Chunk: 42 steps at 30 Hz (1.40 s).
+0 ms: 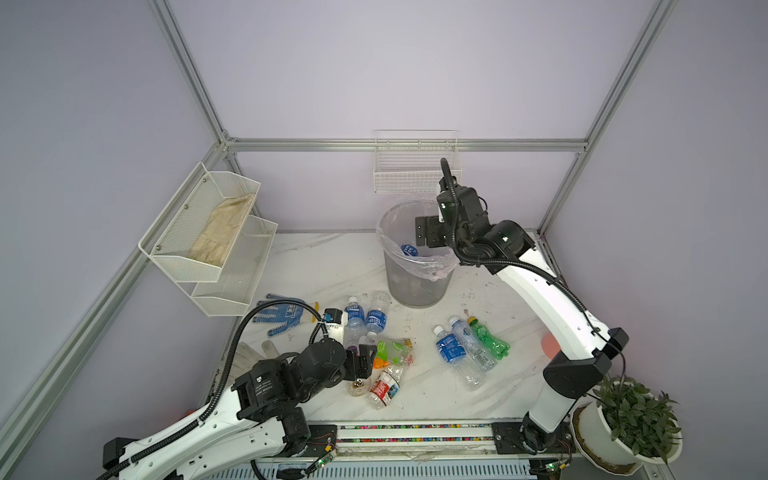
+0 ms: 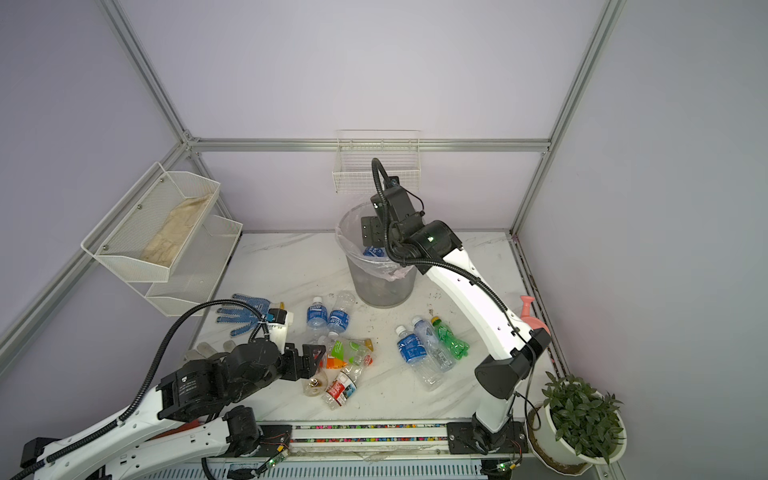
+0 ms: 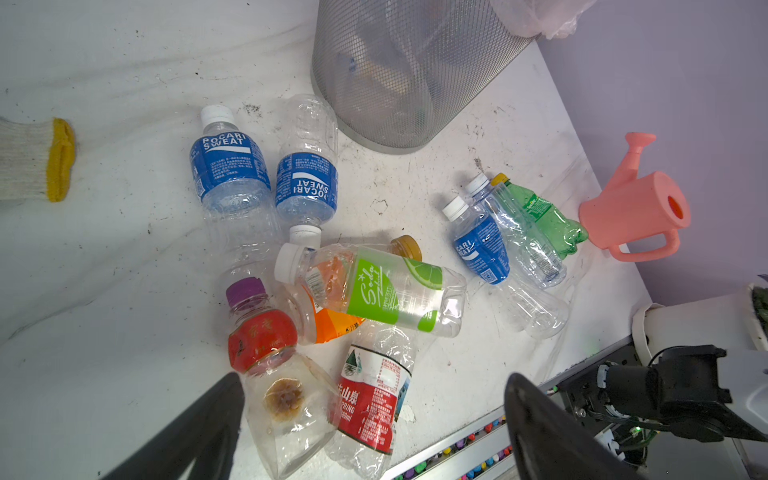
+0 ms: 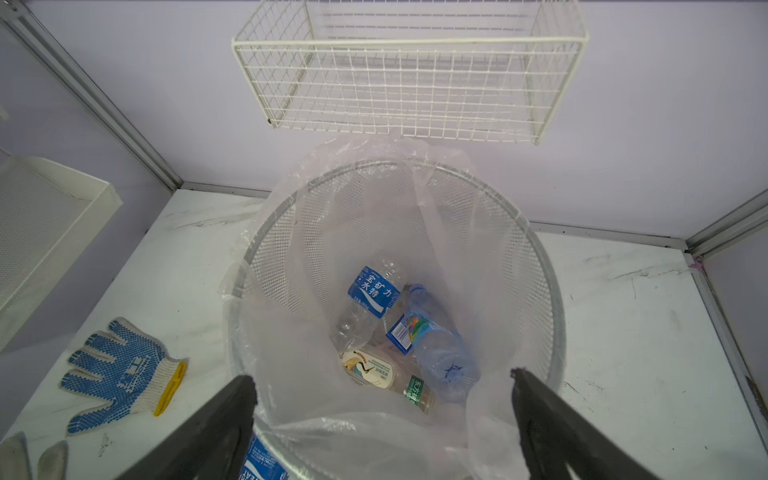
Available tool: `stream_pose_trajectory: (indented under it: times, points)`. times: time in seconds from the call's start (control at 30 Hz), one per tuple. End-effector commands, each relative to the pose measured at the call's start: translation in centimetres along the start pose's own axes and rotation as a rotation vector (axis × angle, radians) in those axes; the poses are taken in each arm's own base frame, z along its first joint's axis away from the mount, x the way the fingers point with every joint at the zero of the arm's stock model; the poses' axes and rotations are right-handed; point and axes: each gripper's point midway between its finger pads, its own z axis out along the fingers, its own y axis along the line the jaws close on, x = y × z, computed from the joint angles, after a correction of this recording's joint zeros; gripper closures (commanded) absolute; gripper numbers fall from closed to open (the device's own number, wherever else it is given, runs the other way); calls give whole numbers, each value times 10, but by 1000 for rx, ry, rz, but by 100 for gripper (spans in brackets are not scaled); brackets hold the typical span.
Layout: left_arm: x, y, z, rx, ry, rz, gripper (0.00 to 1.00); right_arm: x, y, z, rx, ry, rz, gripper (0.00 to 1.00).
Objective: Throw the plastic bottles in the bin
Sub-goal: 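Lower the left gripper onto the green-label soda water bottle while the right gripper withdraws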
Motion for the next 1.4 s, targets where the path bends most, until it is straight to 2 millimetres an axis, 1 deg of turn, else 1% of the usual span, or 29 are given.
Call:
stream_pose_trajectory:
  times: [0.0,0.23,0.37,0.53,0.63,0.73,0.8,0.93,1.03,1.13,1.2,1.37]
  points:
    - [1,-2,8,-18,5,12,4,-4,-2,-15,-31,-39,38,3]
    - [6,-8,15,-28,30,13,4,10,-7,-26,-57,-29,60,3]
    - [12,-11,26,-49,56,-27,2,19,-9,-26,-60,-20,64,3]
    - [17,-15,41,-64,64,-118,0,30,-12,-25,-58,-4,65,3]
    - [20,-18,50,-58,59,-195,0,34,-14,-26,-57,-1,65,3]
    - [22,-22,58,-32,42,-310,0,36,-15,-28,-59,-2,66,3]
    - [21,-22,62,-23,22,-417,0,39,-16,-28,-59,-1,68,3]
    - [19,-17,64,-46,-11,-598,0,42,-19,-29,-51,3,68,3]
    - [17,-17,64,-48,-17,-699,0,43,-20,-29,-47,3,69,3]
    - [23,-12,65,-88,-6,-815,0,44,-20,-29,-47,4,74,3]
    - [28,-9,66,-132,8,-870,0,44,-20,-30,-53,-2,80,3]
    - [28,-12,72,-161,13,-920,0,46,-21,-30,-52,0,85,3]
